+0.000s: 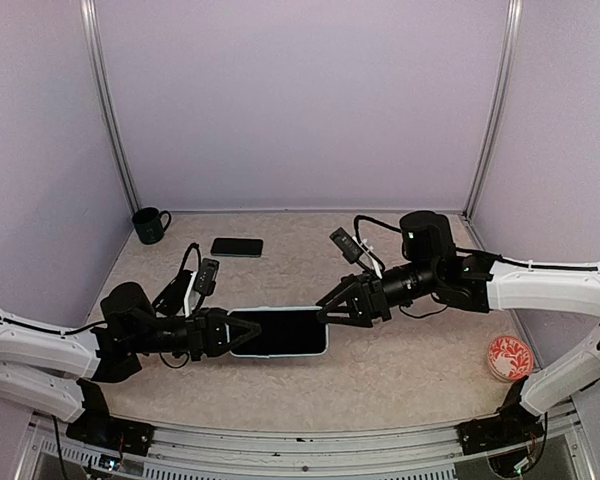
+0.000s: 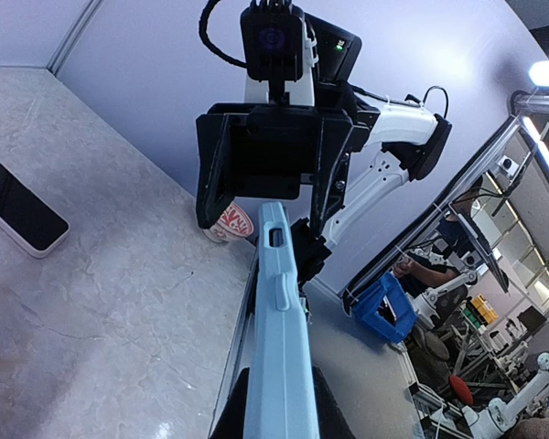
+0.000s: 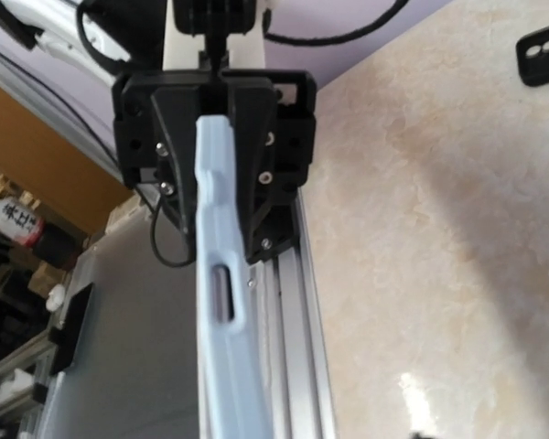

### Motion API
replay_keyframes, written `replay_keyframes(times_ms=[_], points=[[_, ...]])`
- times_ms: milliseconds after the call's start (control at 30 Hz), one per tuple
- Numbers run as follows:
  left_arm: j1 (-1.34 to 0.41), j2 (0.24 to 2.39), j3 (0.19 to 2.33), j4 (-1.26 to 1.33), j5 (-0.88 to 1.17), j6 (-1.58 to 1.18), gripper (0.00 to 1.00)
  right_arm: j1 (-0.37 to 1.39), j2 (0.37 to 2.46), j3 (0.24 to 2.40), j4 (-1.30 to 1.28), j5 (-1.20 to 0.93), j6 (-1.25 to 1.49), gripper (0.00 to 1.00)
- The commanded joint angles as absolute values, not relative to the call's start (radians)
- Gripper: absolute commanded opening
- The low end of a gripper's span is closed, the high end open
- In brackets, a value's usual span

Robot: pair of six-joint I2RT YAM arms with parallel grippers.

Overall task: Put the phone into the phone case
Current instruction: Press the phone case against the phone.

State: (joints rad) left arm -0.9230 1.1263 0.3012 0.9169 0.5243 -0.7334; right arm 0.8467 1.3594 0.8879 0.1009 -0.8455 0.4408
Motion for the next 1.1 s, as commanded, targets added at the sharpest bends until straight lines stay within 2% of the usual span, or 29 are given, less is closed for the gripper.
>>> replay_keyframes(times_ms=[0,67,167,200,400,633,933,1067], points=[[-0.932,1.136,0.325,1.012,0.537,-0.734,0.0,0.842,1.384,0.921,0.119,-0.91,0.449,0.54],[-0.933,1.137,0.327,1.012,0.533,-0.733,0.0,0.842,1.387,0.923,0.116,-0.925,0.451,0.38],[-0.933,1.135,0.331,1.002,0.527,-0.729,0.0,0.842,1.395,0.929,0.095,-0.943,0.443,0.05],[-0.933,1.133,0.331,0.998,0.525,-0.727,0.0,0.841,1.398,0.929,0.09,-0.946,0.441,0.0],[-0.933,1.12,0.34,0.961,0.518,-0.708,0.0,0.84,1.396,0.918,0.129,-1.021,0.473,0.0],[-0.931,1.097,0.332,0.929,0.518,-0.684,0.0,0.794,1.343,0.828,0.384,-1.205,0.659,0.0],[-0.927,1.09,0.33,0.928,0.526,-0.68,0.0,0.753,1.306,0.811,0.398,-1.253,0.698,0.37],[-0.927,1.092,0.339,0.918,0.542,-0.678,0.0,0.744,1.298,0.861,0.193,-1.172,0.557,0.52]])
